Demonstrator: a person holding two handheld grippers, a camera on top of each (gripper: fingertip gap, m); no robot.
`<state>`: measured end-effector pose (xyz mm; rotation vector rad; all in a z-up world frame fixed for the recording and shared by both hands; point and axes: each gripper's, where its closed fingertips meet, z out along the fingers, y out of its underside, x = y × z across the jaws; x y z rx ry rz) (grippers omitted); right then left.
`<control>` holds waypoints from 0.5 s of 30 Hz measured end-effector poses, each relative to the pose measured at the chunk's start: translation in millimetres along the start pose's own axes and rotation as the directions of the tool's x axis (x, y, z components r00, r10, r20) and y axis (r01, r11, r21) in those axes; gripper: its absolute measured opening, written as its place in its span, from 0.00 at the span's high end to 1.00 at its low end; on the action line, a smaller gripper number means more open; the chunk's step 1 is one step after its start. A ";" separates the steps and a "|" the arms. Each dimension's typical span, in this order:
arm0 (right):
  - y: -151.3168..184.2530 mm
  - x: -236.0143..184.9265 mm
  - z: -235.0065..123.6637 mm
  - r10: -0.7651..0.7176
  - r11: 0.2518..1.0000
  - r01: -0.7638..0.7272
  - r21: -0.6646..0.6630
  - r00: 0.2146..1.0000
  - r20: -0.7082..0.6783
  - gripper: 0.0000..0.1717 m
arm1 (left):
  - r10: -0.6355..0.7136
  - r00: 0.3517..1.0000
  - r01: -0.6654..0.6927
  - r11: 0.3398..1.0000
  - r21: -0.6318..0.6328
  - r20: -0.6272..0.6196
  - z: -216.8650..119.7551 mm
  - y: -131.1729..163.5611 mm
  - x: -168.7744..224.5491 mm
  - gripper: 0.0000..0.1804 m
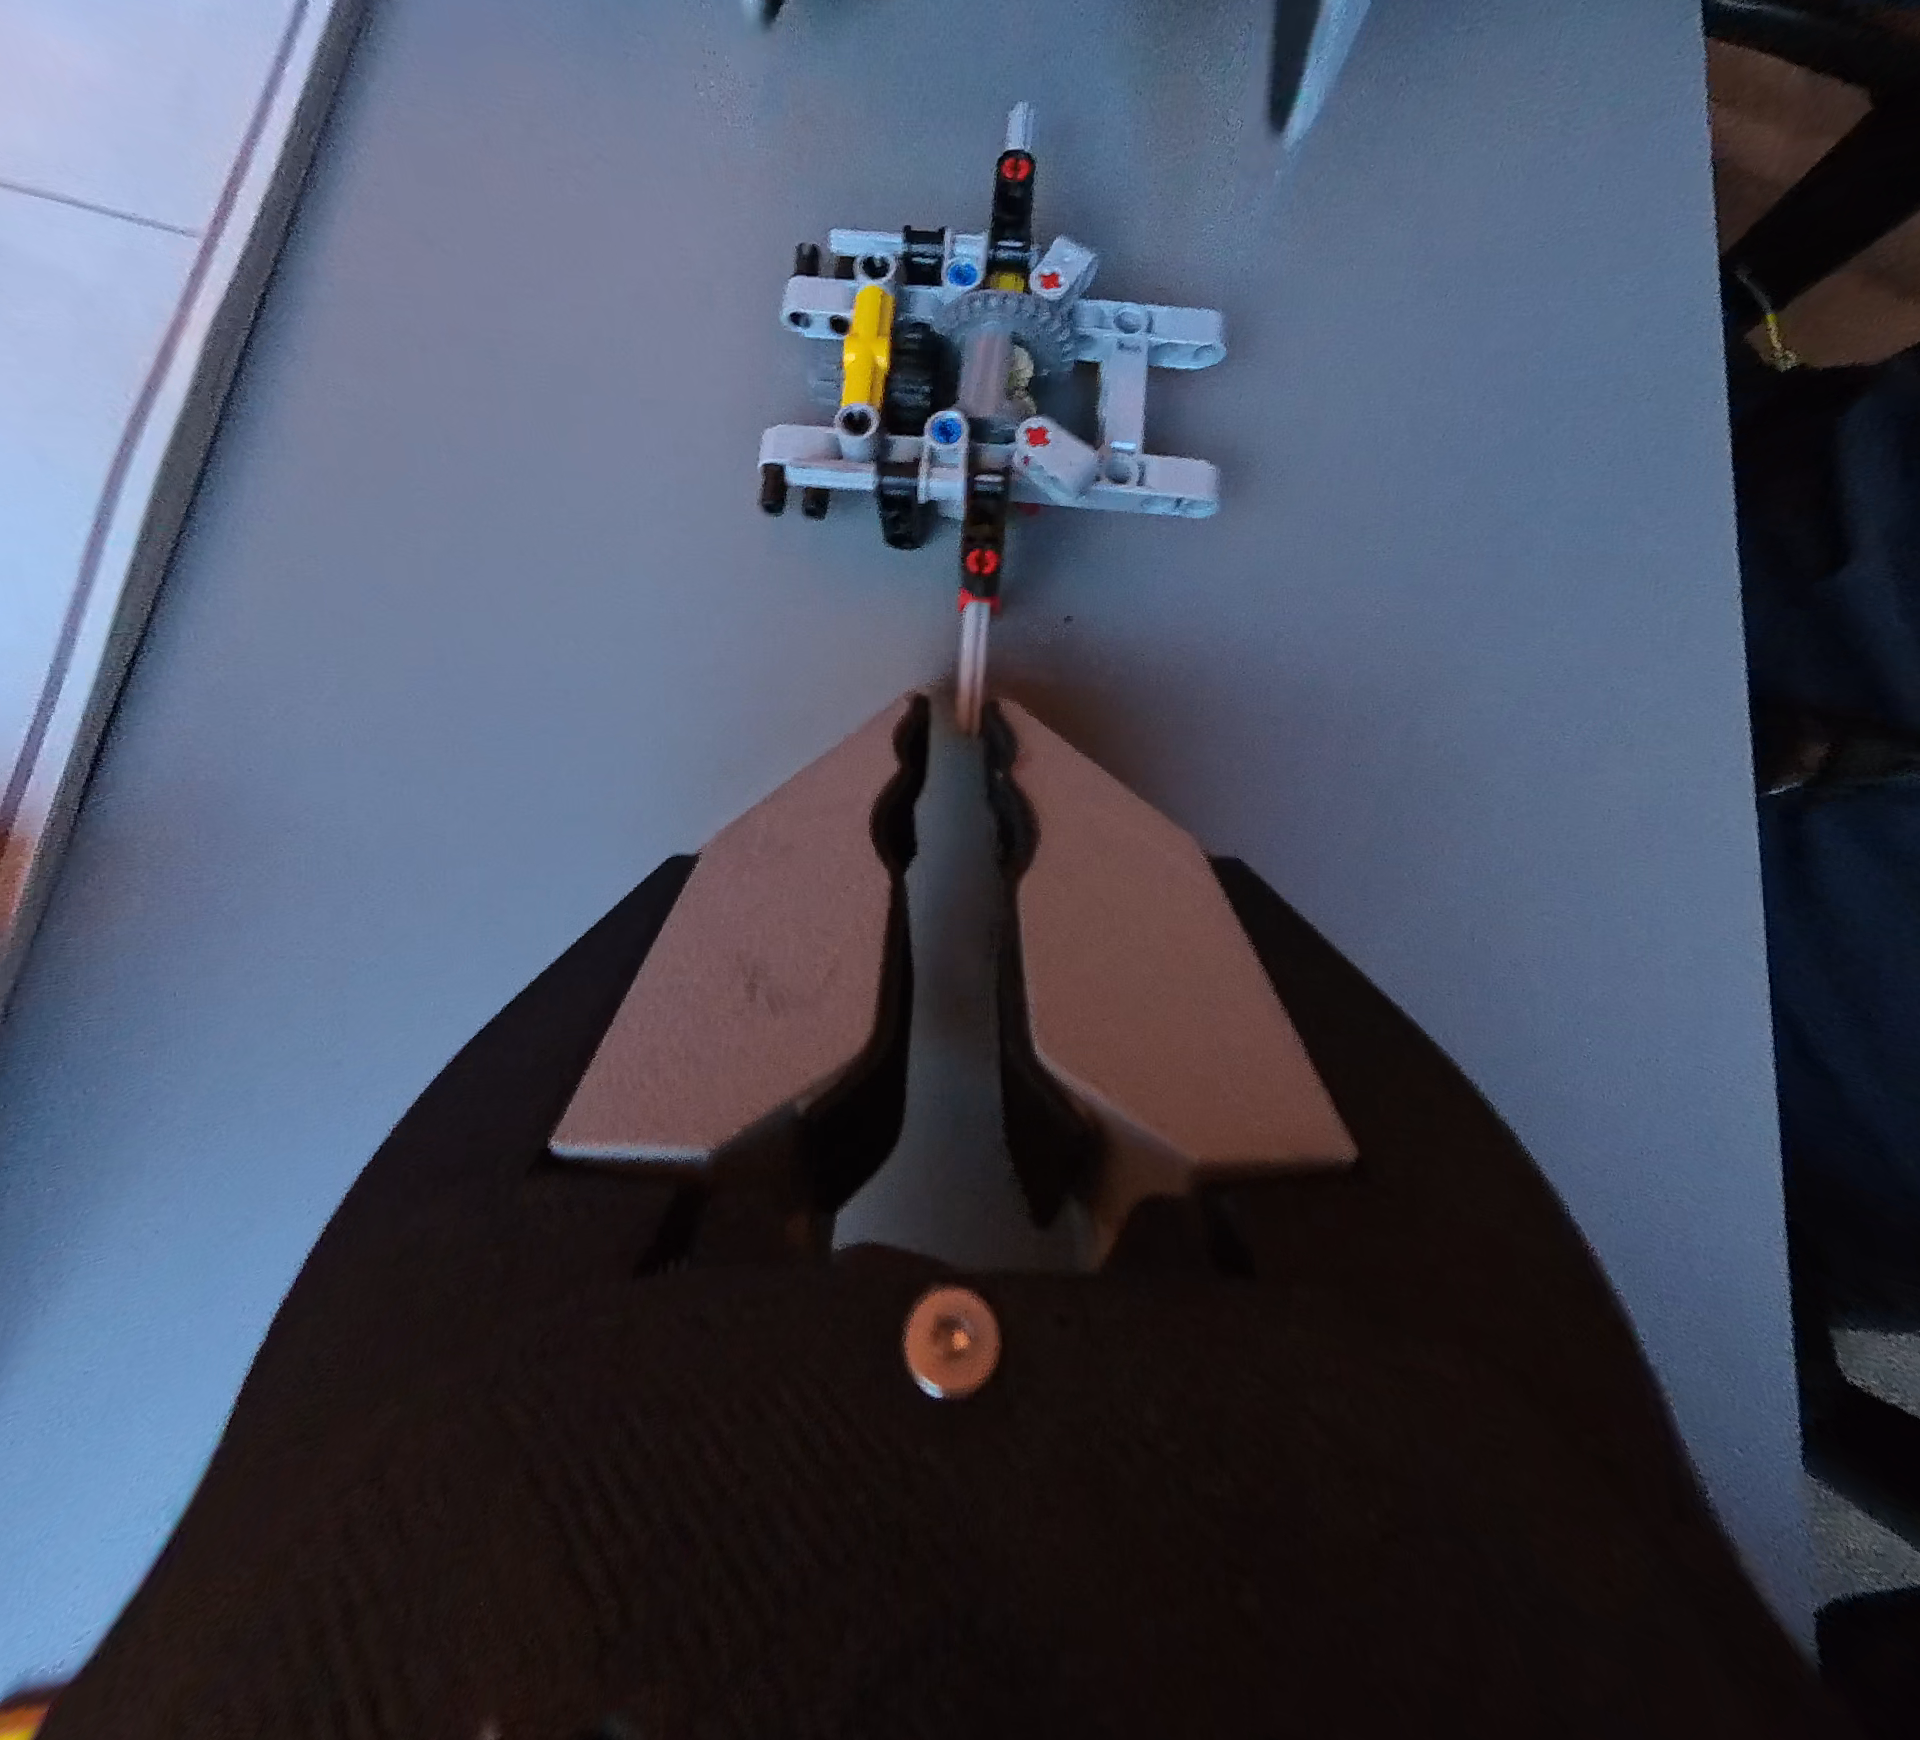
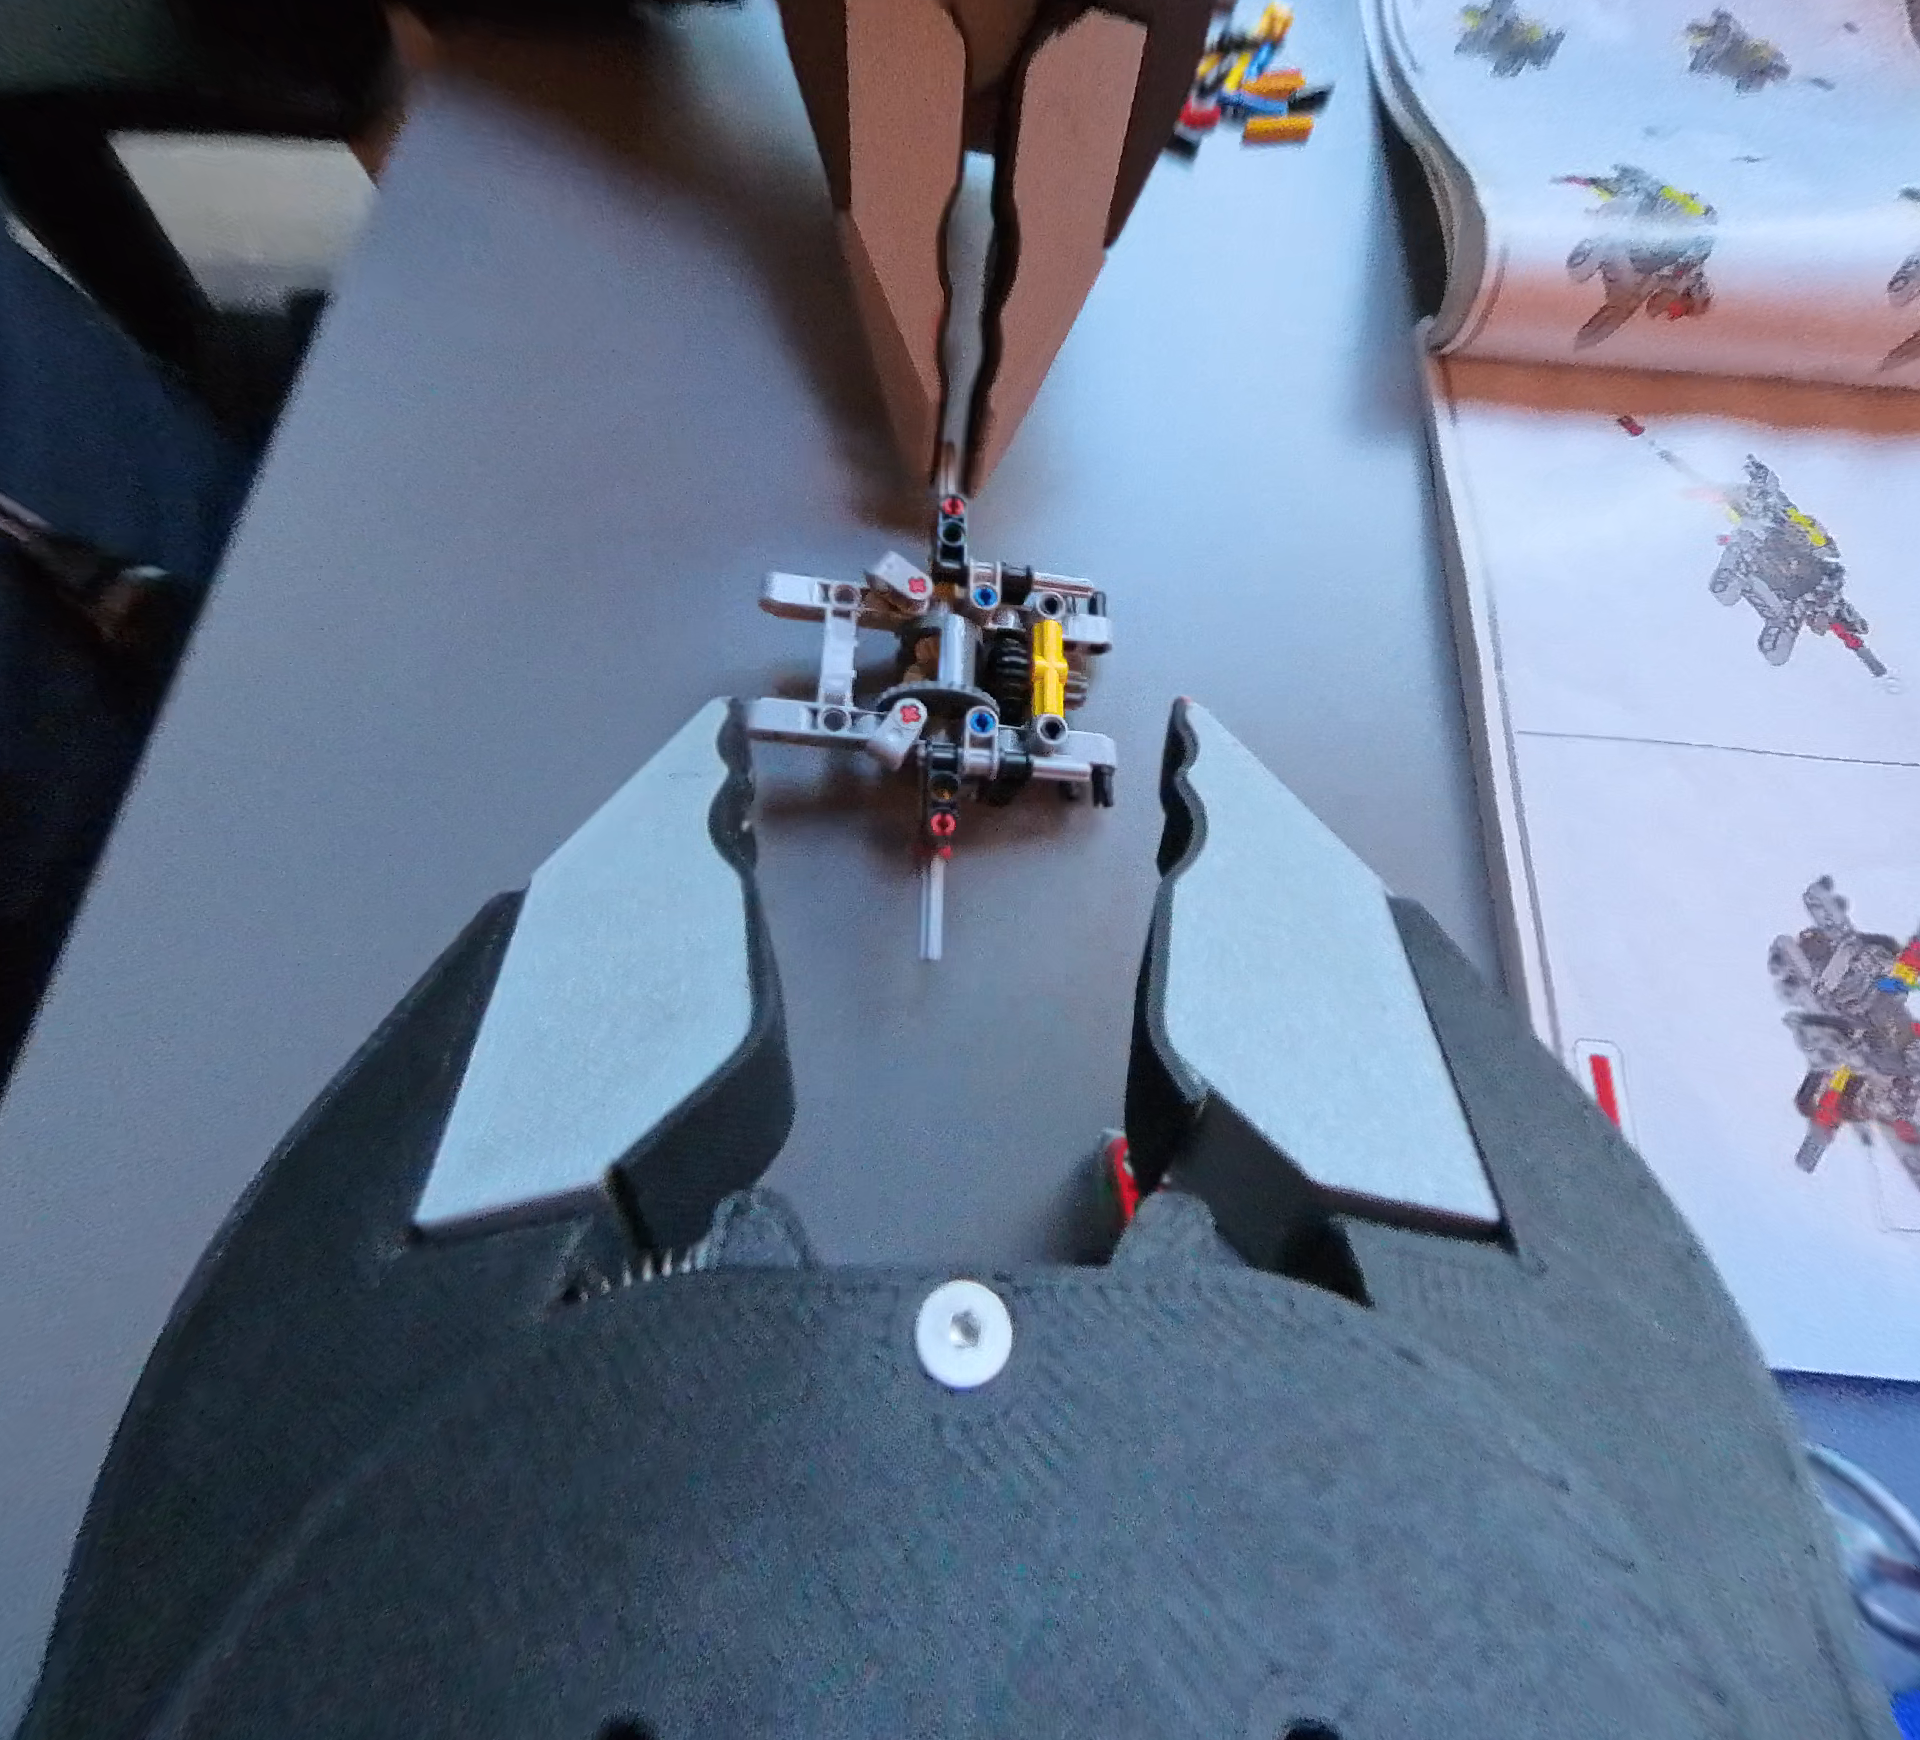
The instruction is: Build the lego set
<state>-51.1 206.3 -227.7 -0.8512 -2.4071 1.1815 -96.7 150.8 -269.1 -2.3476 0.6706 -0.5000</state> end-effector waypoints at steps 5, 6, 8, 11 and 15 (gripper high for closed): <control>-6.8 10.7 -21.2 0.089 0.987 -0.088 0.131 0.996 -0.002 0.63 | -0.042 0.999 0.042 0.999 0.025 -0.001 -10.8 2.9 -8.6 0.88; -8.3 13.0 -22.8 0.093 0.984 -0.088 0.152 0.996 -0.020 0.63 | -0.045 0.999 0.045 0.998 0.035 0.009 -13.7 1.8 -10.3 0.88; -13.9 15.2 -24.9 0.096 0.976 -0.085 0.203 0.994 -0.047 0.63 | -0.052 0.998 0.049 0.996 0.073 0.031 -20.3 -3.5 -13.2 0.88; -22.2 17.8 -25.9 0.097 0.963 -0.069 0.261 0.991 -0.093 0.63 | -0.077 0.994 0.064 0.985 0.162 0.074 -29.5 -16.0 -19.3 0.88; -36.9 27.2 -33.4 0.089 0.941 -0.014 0.339 0.974 -0.207 0.64 | -0.164 0.976 0.110 0.941 0.321 0.145 -43.7 -36.3 -35.7 0.87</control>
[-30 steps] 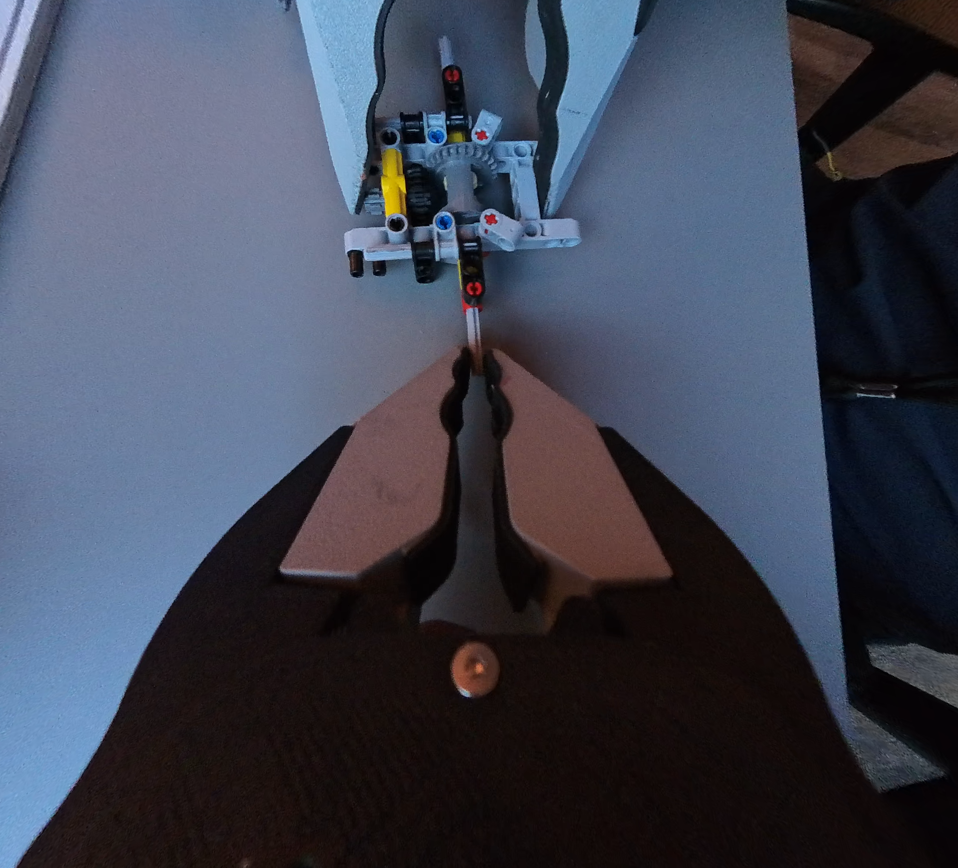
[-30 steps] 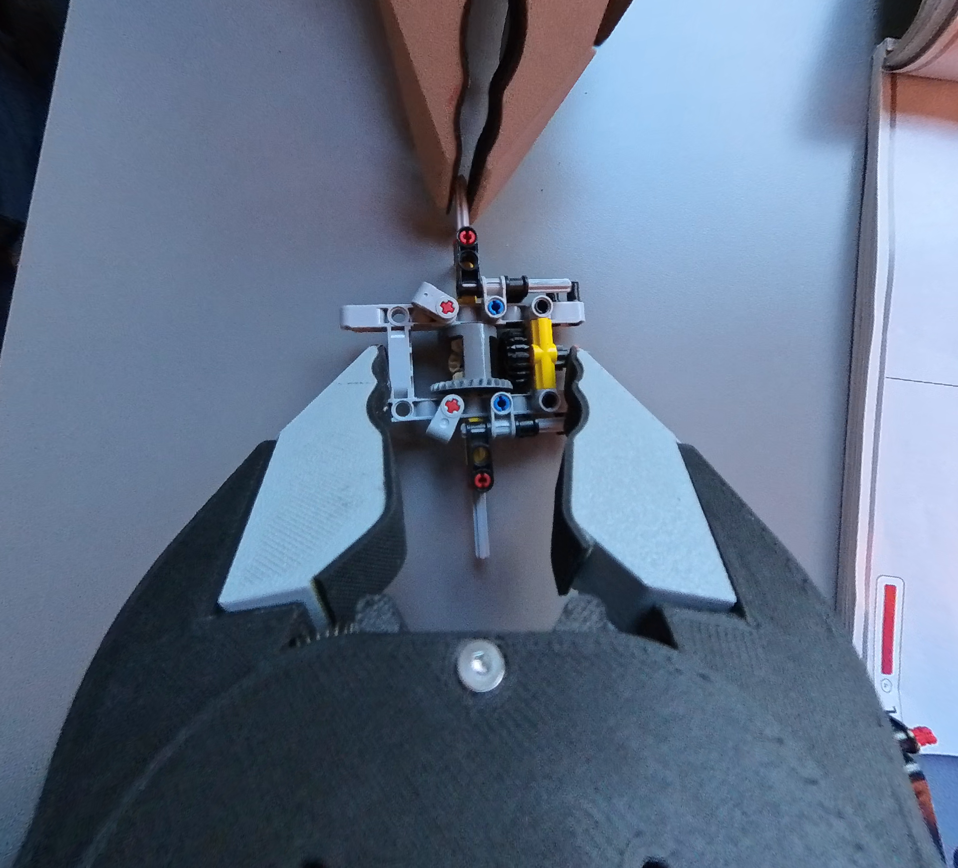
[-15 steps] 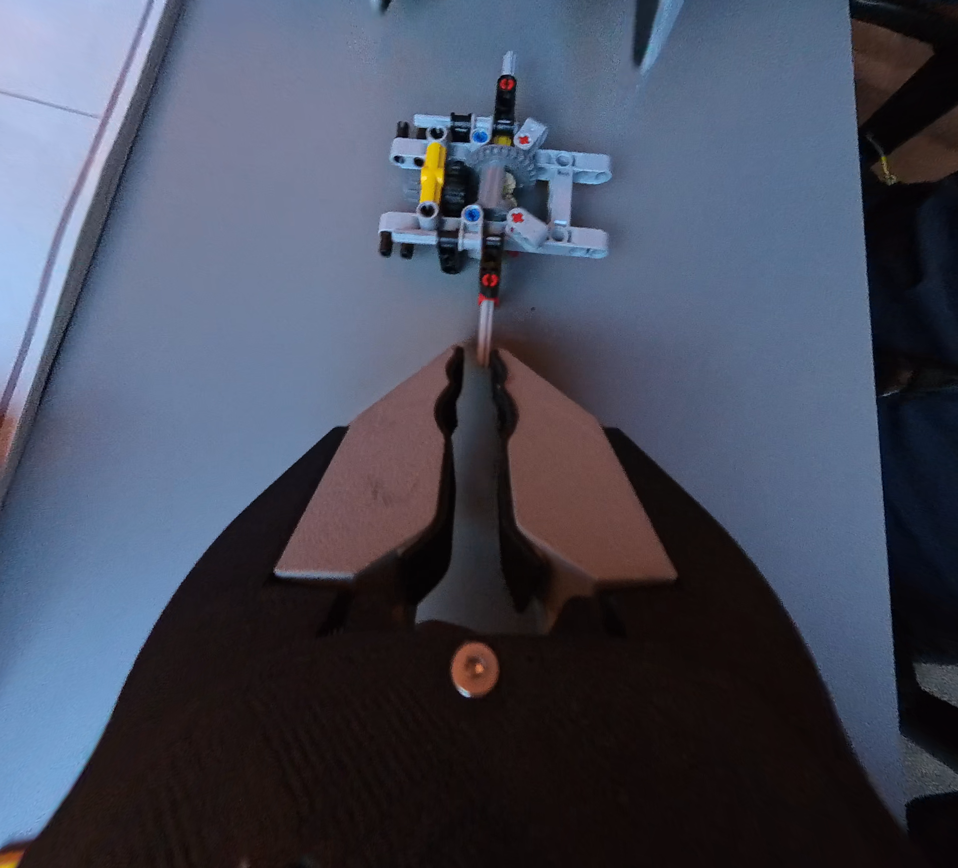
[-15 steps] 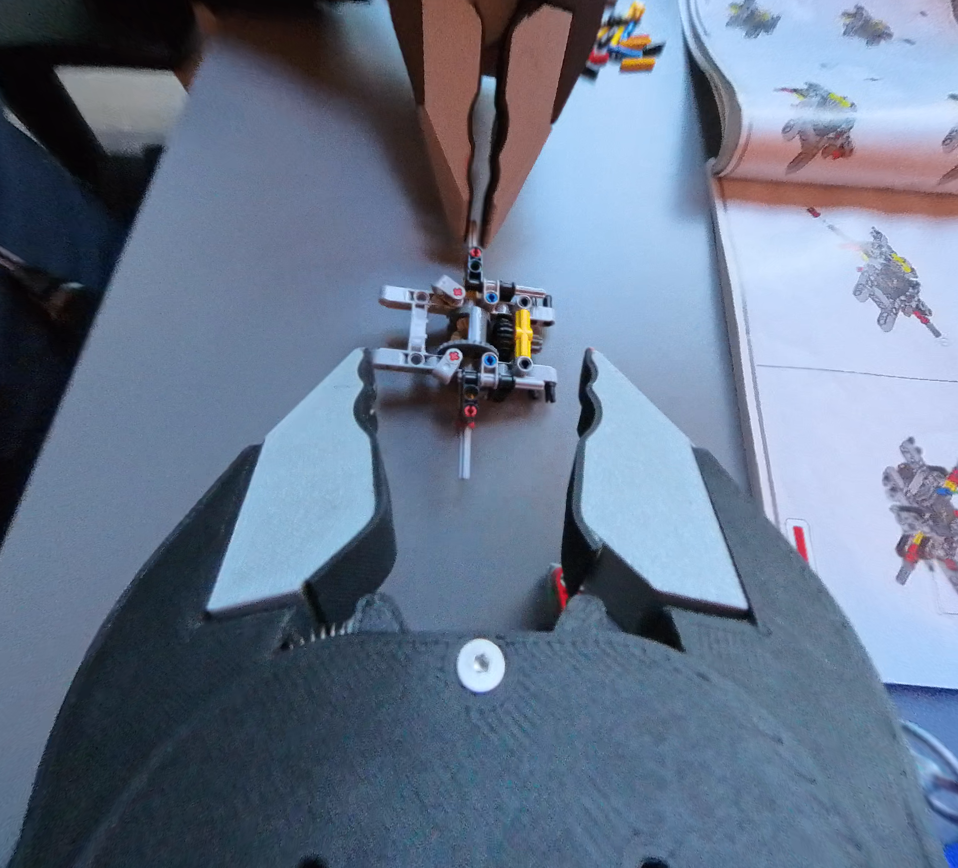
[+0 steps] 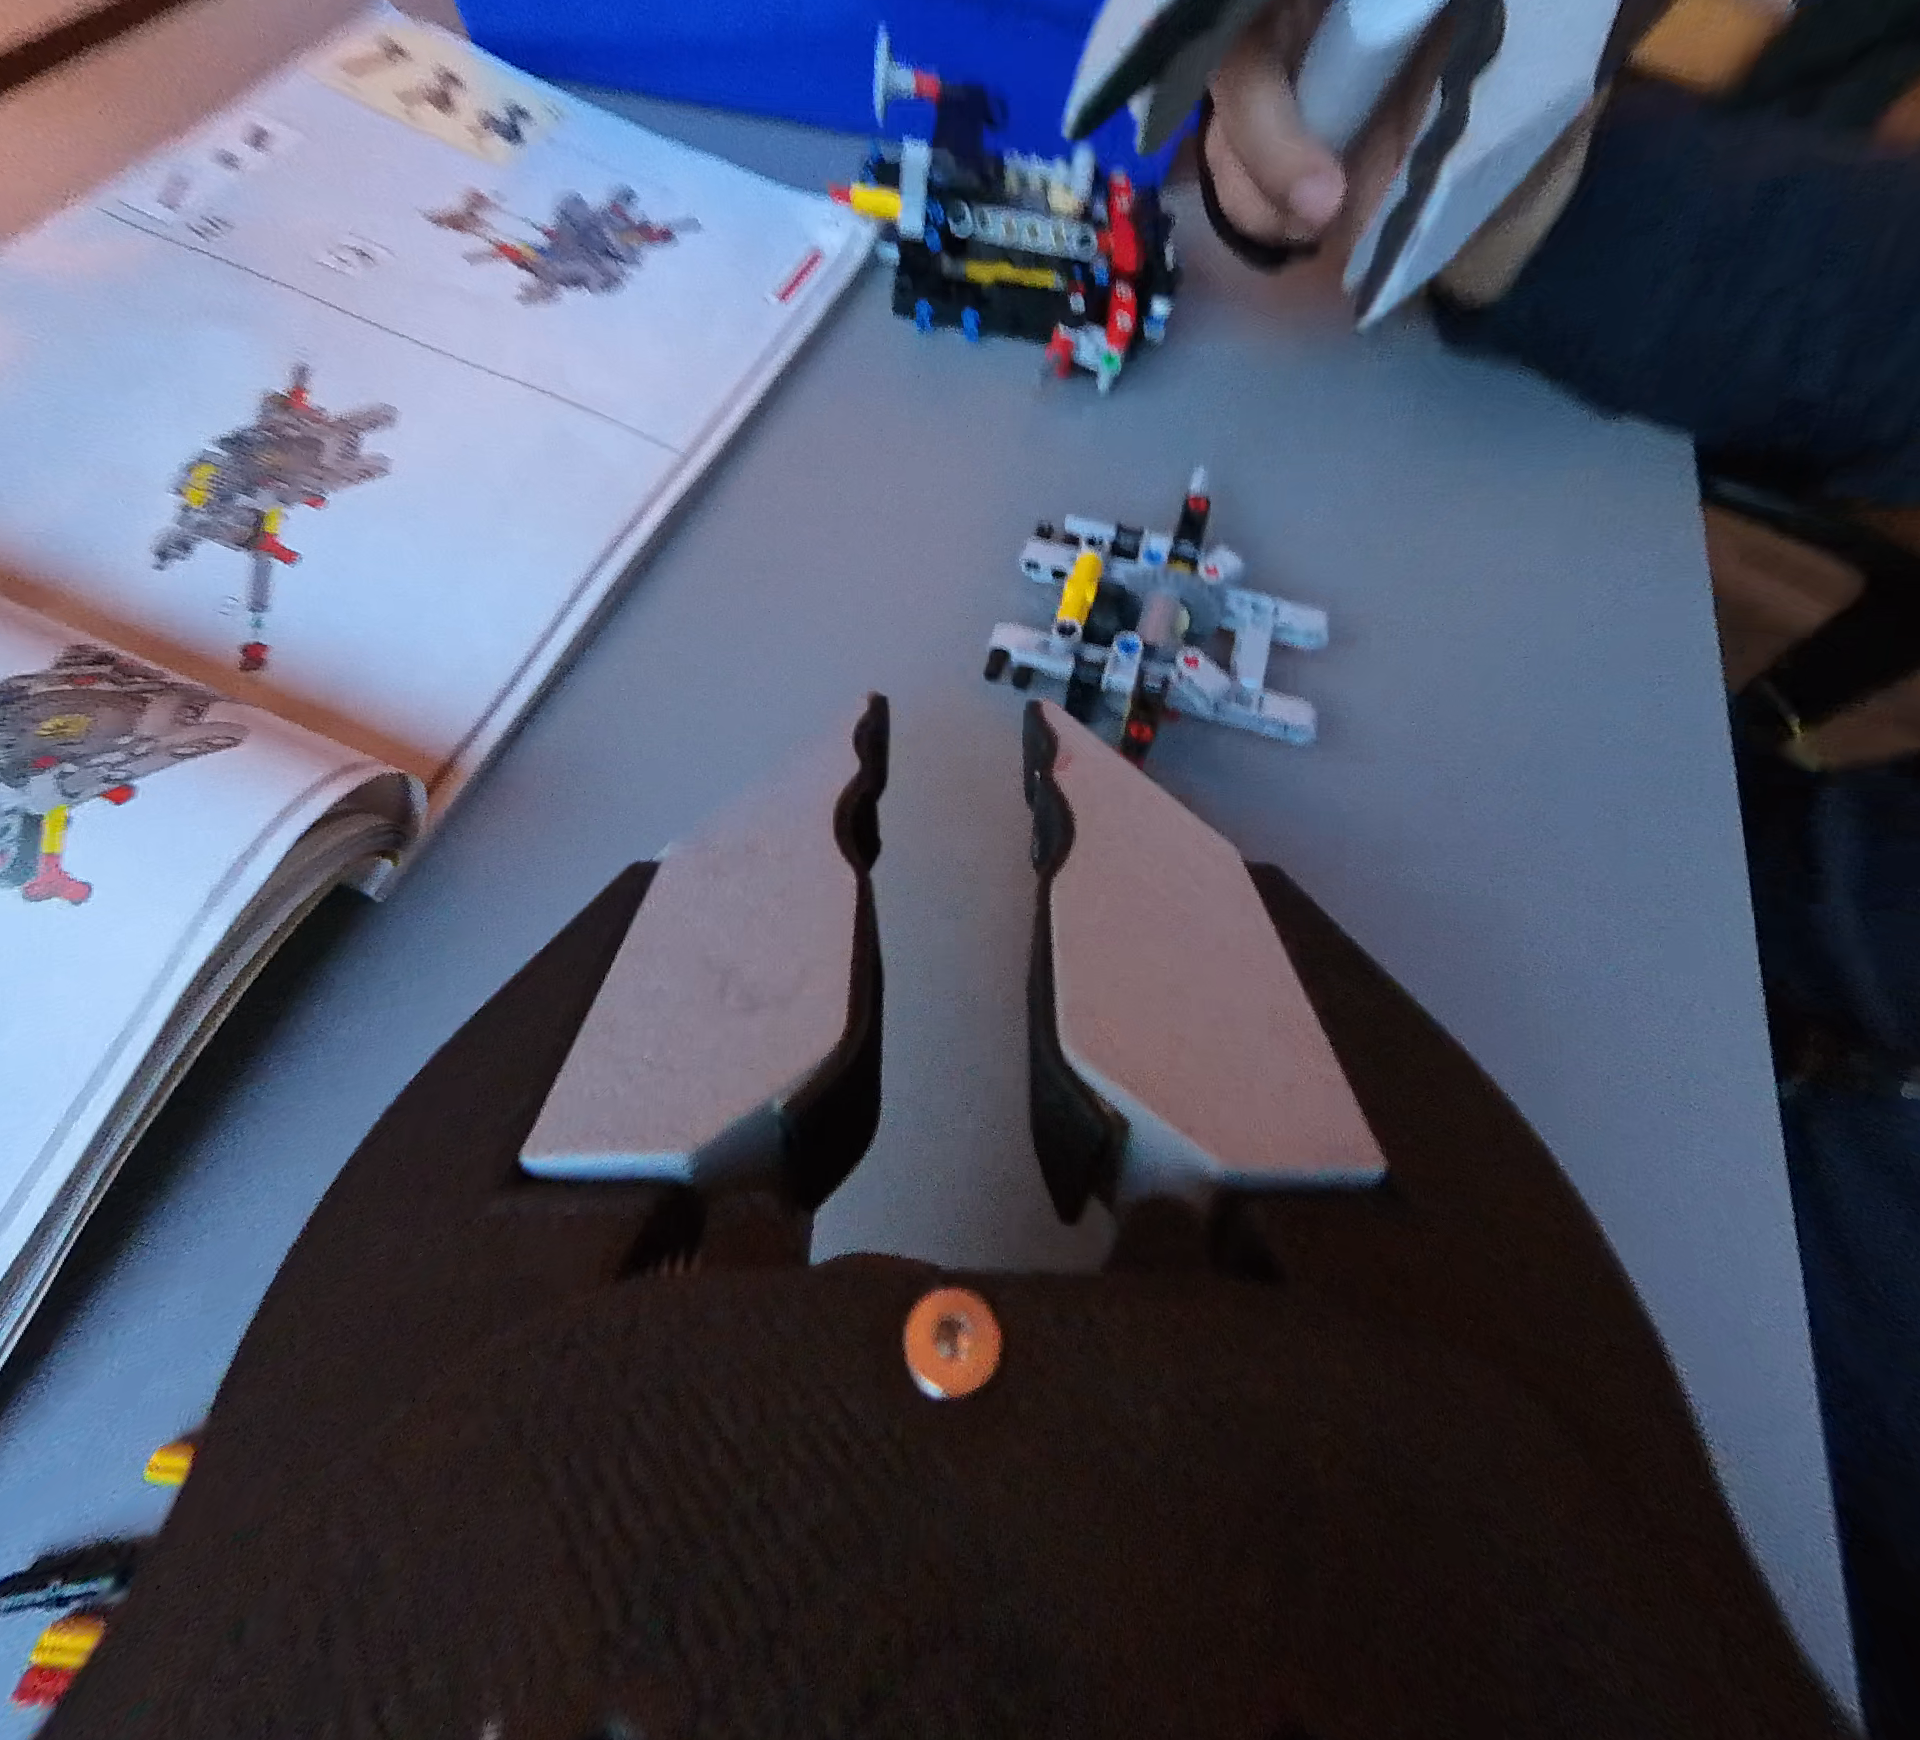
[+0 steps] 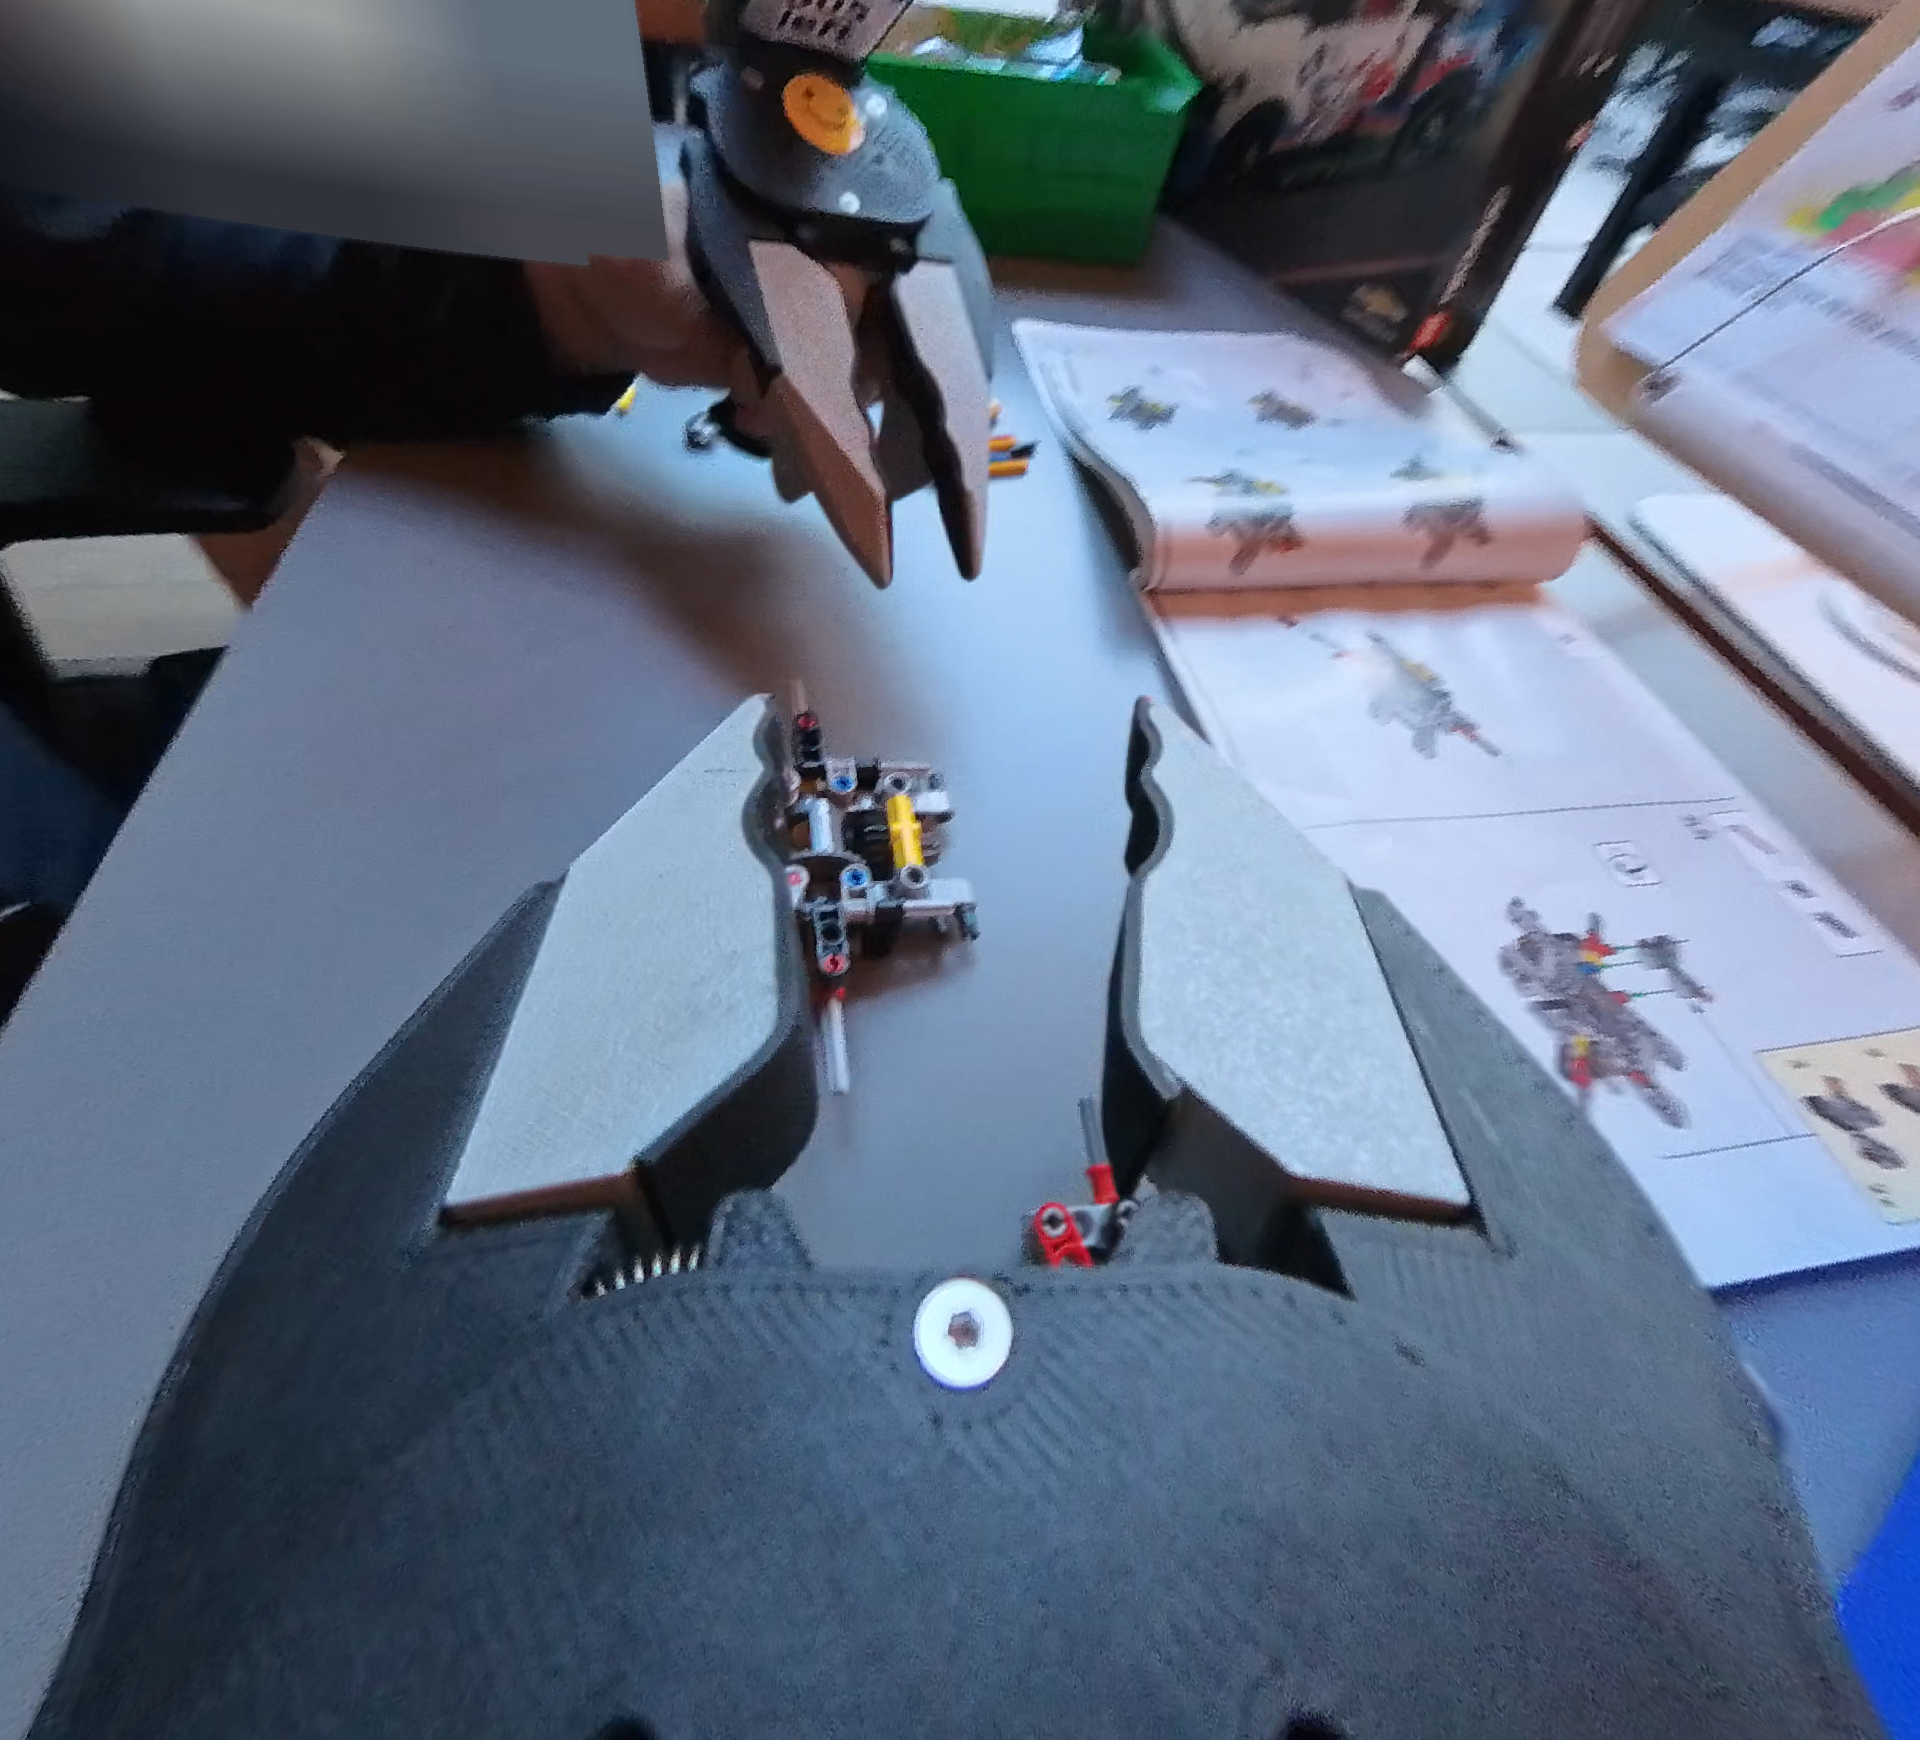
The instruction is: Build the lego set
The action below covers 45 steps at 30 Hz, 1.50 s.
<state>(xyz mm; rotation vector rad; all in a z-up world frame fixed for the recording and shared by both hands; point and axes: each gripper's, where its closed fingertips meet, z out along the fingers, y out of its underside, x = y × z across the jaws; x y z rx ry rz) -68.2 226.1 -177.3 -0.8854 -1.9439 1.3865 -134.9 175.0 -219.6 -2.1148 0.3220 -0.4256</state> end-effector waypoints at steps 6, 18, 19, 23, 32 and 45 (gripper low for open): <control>-17.7 26.1 -16.7 -0.098 0.992 0.115 0.059 0.966 -0.237 0.68 | -0.022 0.998 0.017 0.996 0.085 0.058 -5.8 -13.3 -7.1 0.88; -26.9 49.1 -41.5 -0.096 0.980 0.158 0.121 0.909 -0.406 0.93 | -0.043 0.997 0.037 0.995 0.095 0.059 -5.4 -12.8 -9.0 0.89; -26.2 48.7 -40.6 -0.093 0.981 0.153 0.120 0.912 -0.400 0.93 | -0.041 0.997 0.035 0.995 0.091 0.061 -4.7 -11.9 -9.4 0.89; -22.1 48.6 -37.7 -0.079 0.985 0.131 0.111 0.919 -0.385 0.93 | -0.041 0.997 0.035 0.996 0.079 0.070 -4.2 -9.7 -11.5 0.90; -18.6 50.7 -37.6 -0.066 0.987 0.117 0.111 0.921 -0.383 0.94 | -0.023 0.993 0.014 0.996 0.084 0.113 -8.2 -11.5 -16.3 0.90; -16.0 50.9 -35.7 -0.052 0.987 0.103 0.120 0.929 -0.367 0.98 | -0.009 0.994 0.001 0.998 0.068 0.109 -3.4 -8.6 -13.4 0.92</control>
